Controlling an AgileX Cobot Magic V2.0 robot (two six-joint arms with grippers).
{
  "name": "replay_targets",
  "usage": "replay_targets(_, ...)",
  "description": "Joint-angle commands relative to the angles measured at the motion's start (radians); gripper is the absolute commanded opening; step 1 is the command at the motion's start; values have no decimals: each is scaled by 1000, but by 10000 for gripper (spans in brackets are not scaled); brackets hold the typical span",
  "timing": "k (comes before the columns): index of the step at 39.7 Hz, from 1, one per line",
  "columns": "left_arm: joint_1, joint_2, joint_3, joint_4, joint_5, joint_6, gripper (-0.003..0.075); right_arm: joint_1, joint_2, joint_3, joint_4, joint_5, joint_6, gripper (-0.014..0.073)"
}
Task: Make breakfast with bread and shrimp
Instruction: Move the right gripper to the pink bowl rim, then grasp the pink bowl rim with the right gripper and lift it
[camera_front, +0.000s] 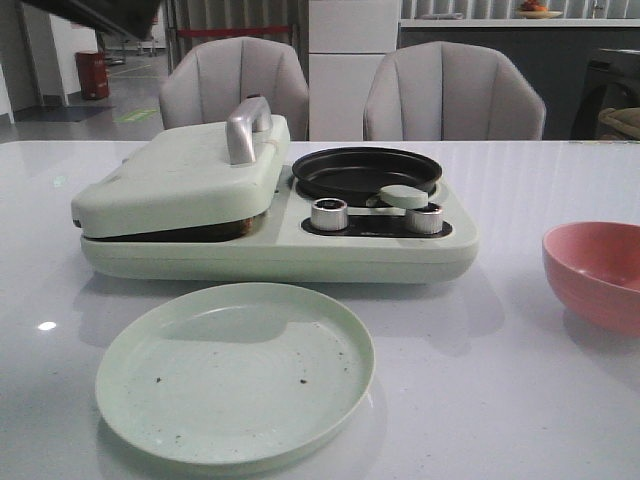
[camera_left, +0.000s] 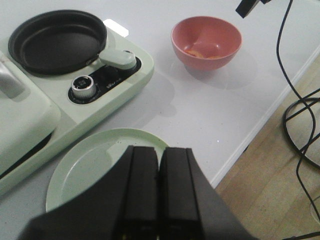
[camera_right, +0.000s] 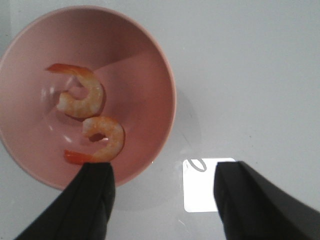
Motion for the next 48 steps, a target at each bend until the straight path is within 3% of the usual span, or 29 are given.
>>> replay_targets(1, 0, 32, -27, 0, -86, -11, 99, -9, 10, -36, -14, -98, -1, 538)
replay_targets(16, 0, 180, -46, -19, -95, -11, 99, -11, 110, -36, -23, -186, -4, 538)
replay_targets(22, -7, 97, -51, -17, -121, -11, 99, -11, 149, -37, -23, -228, -4, 538)
replay_targets(39, -5, -269, 12, 28, 55, -11, 99, -11, 265, -115, -24, -205, -5, 532)
replay_targets(42, -5, -321, 29, 28, 50, -11, 99, -11, 278, -125, -24, -198, -5, 484)
replay_targets(48, -5, -375, 38, 28, 41, -11, 99, -11, 290, -129, -24, -196, -5, 307)
